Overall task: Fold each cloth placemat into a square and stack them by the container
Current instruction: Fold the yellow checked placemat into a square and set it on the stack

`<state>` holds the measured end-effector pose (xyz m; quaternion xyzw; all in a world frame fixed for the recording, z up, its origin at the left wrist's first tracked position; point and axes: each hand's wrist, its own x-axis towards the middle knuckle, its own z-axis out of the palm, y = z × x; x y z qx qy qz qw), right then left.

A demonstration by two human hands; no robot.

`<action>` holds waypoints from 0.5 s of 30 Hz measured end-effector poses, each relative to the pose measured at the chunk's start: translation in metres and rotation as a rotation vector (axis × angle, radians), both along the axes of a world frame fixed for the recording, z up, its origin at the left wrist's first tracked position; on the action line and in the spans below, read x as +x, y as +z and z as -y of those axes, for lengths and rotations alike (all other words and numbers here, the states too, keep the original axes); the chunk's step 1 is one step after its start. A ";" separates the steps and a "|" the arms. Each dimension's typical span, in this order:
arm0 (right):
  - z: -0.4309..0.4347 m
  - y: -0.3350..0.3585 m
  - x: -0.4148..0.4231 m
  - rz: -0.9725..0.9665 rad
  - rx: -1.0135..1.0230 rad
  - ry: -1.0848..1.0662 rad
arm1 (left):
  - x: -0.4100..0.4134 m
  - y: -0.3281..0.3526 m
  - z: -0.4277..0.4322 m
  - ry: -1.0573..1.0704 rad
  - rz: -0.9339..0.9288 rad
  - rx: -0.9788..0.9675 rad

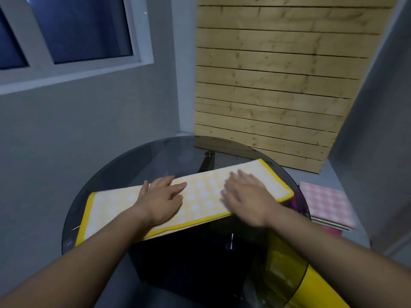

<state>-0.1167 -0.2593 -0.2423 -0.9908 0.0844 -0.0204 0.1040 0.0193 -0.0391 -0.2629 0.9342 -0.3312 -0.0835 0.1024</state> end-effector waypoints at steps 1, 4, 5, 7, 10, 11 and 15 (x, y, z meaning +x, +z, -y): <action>-0.017 0.001 -0.007 -0.010 -0.008 0.045 | -0.006 0.003 0.002 0.049 0.004 0.053; -0.054 0.005 -0.033 0.010 0.024 0.101 | -0.026 0.017 0.007 0.204 0.004 0.222; -0.061 0.007 -0.040 -0.008 0.046 0.117 | -0.032 0.022 0.008 0.234 -0.002 0.269; -0.071 0.008 -0.052 -0.080 0.091 0.148 | -0.043 0.030 0.006 0.239 -0.027 0.318; -0.073 0.007 -0.063 -0.150 0.127 0.174 | -0.056 0.035 0.001 0.214 -0.066 0.289; -0.071 0.005 -0.065 -0.162 0.120 0.177 | -0.061 0.036 -0.002 0.210 -0.076 0.275; -0.049 0.000 -0.071 -0.176 0.001 0.204 | -0.077 0.038 -0.012 0.171 -0.094 0.292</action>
